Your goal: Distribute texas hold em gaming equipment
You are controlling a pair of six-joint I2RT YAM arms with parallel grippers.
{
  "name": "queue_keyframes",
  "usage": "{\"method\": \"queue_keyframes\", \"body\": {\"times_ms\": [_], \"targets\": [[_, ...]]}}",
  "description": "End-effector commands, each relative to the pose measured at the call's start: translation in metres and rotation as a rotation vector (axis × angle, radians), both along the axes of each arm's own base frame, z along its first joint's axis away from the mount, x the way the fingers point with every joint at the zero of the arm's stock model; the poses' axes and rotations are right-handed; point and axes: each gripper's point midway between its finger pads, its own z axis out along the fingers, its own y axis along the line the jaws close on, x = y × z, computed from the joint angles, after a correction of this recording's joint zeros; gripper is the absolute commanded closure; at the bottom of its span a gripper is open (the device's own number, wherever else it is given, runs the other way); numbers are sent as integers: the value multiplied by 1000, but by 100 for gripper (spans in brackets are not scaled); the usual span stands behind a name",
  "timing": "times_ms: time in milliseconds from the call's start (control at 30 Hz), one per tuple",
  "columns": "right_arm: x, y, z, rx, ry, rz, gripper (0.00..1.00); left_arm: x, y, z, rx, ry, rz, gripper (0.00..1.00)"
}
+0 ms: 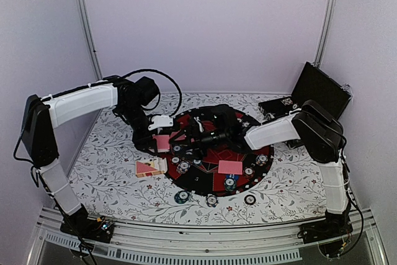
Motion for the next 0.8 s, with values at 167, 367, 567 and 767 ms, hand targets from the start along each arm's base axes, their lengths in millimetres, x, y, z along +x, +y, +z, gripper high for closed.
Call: {"method": "queue_keyframes", "body": {"times_ms": [167, 367, 567, 767], "targets": [[5, 25, 30, 90, -23, 31, 19, 4, -10, 17, -50, -25, 10, 89], [5, 38, 19, 85, 13, 43, 19, 7, -17, 24, -70, -34, 6, 89], [3, 54, 27, 111, 11, 67, 20, 5, -21, 23, -78, -27, 5, 89], [4, 66, 18, 108, 39, 68, 20, 3, -25, 22, -82, -23, 4, 89]]}}
